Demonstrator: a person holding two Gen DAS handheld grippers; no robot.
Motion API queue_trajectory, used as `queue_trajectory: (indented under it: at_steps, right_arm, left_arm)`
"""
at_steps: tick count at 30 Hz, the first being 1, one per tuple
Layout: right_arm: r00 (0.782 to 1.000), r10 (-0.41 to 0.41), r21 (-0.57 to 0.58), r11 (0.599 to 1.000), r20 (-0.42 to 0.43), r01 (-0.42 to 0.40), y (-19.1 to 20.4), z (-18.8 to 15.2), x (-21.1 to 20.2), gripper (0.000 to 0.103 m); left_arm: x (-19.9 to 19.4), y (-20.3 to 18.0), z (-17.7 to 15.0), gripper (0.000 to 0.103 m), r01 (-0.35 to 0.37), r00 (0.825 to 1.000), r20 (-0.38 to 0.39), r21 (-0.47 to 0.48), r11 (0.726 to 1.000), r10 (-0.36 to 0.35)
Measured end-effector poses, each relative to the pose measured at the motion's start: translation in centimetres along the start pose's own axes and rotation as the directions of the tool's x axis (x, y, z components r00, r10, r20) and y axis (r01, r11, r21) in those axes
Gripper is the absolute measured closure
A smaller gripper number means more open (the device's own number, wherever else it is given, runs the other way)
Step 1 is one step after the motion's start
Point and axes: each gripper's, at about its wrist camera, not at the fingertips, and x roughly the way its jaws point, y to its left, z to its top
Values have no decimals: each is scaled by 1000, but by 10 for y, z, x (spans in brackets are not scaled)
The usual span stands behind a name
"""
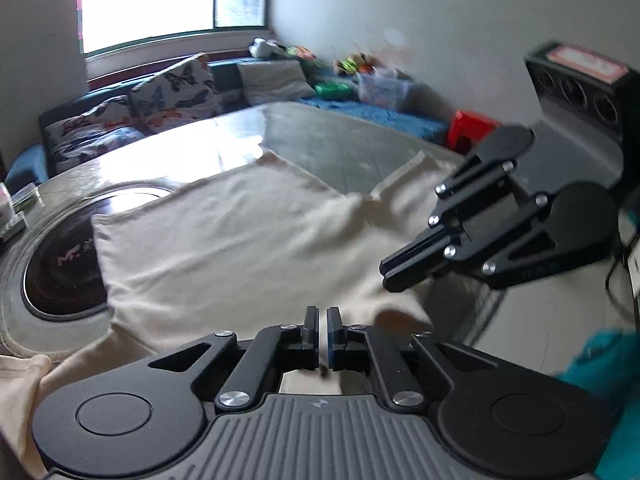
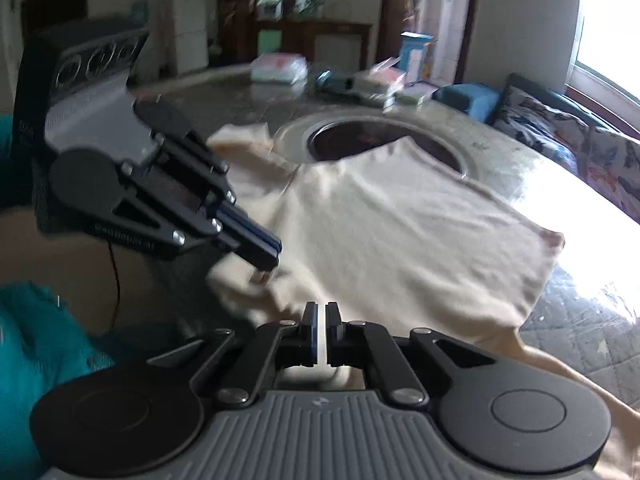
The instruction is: Fold clothes
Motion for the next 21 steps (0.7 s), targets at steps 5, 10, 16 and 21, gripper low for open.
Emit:
queue_trajectory:
  at_steps: [5, 10, 16, 21]
  right_arm:
    - [1000, -25, 39, 999, -6, 25, -11, 7, 19, 95]
    - [998, 36, -7, 999, -55, -37, 1, -5, 31, 95]
    - [1000, -10, 50, 999, -22, 11, -15, -6, 21, 92]
    - [990, -138, 140, 981, 0, 137, -51, -1, 23, 91]
  left_arm:
    - [21, 2, 1, 98, -6, 1000, -30, -16, 1000, 6]
    - [29, -3, -11, 98, 22, 998, -64, 11, 1000, -21]
    - [28, -1, -8, 97, 32, 999, -42, 5, 999, -31]
    - [38, -5, -5, 97, 47, 998, -49, 2, 999, -46]
